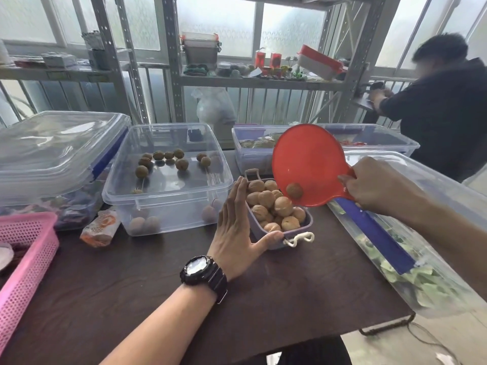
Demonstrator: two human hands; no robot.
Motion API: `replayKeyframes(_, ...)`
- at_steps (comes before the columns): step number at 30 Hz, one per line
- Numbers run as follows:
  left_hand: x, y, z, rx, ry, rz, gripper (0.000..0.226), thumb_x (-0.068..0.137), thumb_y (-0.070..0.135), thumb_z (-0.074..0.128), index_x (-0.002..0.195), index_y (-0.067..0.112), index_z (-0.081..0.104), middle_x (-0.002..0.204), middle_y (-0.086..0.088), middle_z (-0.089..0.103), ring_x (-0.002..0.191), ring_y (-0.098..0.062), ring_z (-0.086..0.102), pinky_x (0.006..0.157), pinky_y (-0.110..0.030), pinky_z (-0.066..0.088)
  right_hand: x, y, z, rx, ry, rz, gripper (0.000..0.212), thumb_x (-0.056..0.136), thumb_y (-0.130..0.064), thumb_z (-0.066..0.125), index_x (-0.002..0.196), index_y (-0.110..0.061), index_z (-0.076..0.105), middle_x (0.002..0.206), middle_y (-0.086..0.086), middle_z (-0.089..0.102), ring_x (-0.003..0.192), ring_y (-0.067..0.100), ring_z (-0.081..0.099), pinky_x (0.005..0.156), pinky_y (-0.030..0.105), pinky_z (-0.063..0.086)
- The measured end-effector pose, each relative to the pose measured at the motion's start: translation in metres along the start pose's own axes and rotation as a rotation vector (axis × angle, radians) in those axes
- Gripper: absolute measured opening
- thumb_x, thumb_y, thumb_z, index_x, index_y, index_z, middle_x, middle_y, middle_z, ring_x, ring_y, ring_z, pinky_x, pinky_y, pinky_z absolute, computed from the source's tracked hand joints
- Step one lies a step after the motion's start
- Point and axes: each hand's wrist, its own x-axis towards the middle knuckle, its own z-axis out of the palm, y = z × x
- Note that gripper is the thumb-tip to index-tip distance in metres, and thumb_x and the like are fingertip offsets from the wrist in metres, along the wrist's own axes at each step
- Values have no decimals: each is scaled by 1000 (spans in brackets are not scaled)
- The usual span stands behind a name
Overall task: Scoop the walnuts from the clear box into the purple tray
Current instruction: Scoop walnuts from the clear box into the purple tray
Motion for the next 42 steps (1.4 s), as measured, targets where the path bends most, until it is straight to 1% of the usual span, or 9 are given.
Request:
replayKeyframes(3,0,0,0,-11,-10,-3,117,74,73,58,155,24,-10,160,19,-10,150,-3,-6,122,-31,8,-3,-2,0,1,-7,-11,38,92,-31,52,59,-13,52,58,8,56,58,28,58,56,34,43)
replayKeyframes(8,-1,0,-1,-10,-11,-3,118,74,73,58,155,23,-10,161,17,-11,150,-1,-8,122,-31,7,-4,-5,-2,11,1,-25,39,93,-29,51,58,-13,52,57,8,56,57,25,56,53,32,38)
replayKeyframes(13,-1,0,0,-8,-7,-6,118,74,77,56,156,21,-8,160,18,-10,150,-1,-7,122,-32,8,-7,-9,-4,9,17,-51,38,92,-33,50,60,-15,51,59,8,56,59,27,57,56,32,41)
replayKeyframes(21,-1,-1,0,-24,3,2,119,72,79,54,156,22,-8,160,20,-8,151,-5,-4,122,-36,11,-8,-3,8,31,-22,-60,37,91,-29,52,58,-15,51,56,6,56,48,23,57,51,29,45)
replayKeyframes(25,-1,-1,0,-19,2,7,118,72,78,55,155,22,-8,158,23,-9,150,-4,-5,122,-35,10,-4,3,6,48,-24,-37,37,91,-32,51,59,-15,52,59,8,57,53,25,58,55,31,45)
replayKeyframes(28,-1,-1,0,-21,-9,6,119,72,78,56,155,21,-9,155,27,-13,150,-3,-6,122,-33,9,-3,1,4,-39,31,-31,37,92,-36,47,61,-16,48,64,9,57,60,29,57,58,34,42)
replayKeyframes(32,-1,-3,0,-19,-3,3,117,73,78,54,155,26,-11,154,28,-15,148,2,-8,121,-29,6,-8,-4,8,-195,131,-138,32,93,-36,42,65,-19,45,66,3,46,65,30,49,59,34,36)
replayKeyframes(37,-1,-4,1,-15,33,-4,113,75,77,53,155,27,-9,159,21,-6,145,9,-9,120,-29,8,-11,-4,7,-304,203,-214,32,92,-37,38,69,-19,50,60,-2,37,61,27,46,56,33,32)
replayKeyframes(42,-2,-9,4,-29,112,6,101,78,73,55,154,26,8,156,9,15,142,0,15,118,-28,17,-9,-8,0,-325,241,-195,33,93,-36,40,64,-21,45,58,-4,36,59,28,45,57,33,35)
